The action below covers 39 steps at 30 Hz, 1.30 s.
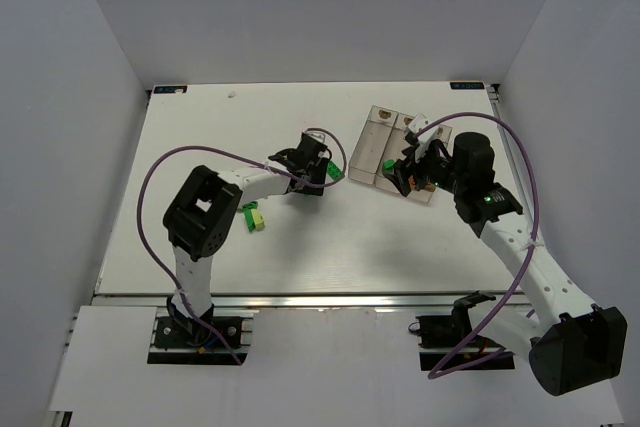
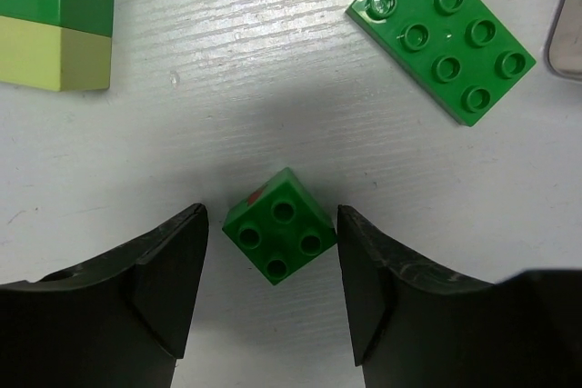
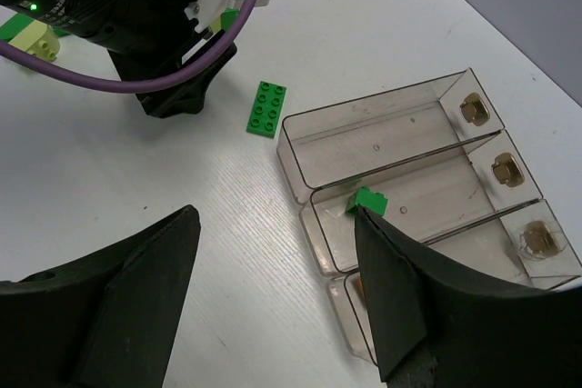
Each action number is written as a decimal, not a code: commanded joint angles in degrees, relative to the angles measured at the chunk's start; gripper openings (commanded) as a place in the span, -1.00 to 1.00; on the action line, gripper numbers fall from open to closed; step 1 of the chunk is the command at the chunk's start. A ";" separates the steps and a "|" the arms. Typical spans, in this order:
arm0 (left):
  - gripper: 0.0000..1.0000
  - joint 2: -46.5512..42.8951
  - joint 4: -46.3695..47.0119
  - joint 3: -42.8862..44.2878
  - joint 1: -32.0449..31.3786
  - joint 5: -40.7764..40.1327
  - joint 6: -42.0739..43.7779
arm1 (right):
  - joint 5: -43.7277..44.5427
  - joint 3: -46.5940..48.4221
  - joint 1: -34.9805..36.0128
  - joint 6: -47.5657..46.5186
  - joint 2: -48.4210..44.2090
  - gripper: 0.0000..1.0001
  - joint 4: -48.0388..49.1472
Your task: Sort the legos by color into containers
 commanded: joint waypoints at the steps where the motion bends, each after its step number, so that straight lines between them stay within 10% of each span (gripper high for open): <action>1: 0.35 1.82 -3.31 1.25 -0.38 -0.22 0.35 | -0.38 -0.85 0.06 -0.22 -0.47 0.48 2.55; 9: 0.12 2.08 -3.84 1.70 -0.91 -0.40 0.87 | -0.20 -0.94 0.15 -0.40 -0.47 0.48 2.55; 22: -0.82 -9.24 0.37 0.38 -1.26 8.03 0.17 | 1.20 -1.03 0.24 -0.66 -0.47 0.47 2.90; 30: -0.97 -15.58 11.35 -0.69 -1.35 20.43 -0.97 | 9.62 -1.11 0.24 1.44 -2.22 -0.93 5.19; 39: -0.95 -2.24 14.18 14.86 -5.56 25.09 -2.90 | 15.26 -2.61 0.15 2.15 -6.27 -1.00 9.32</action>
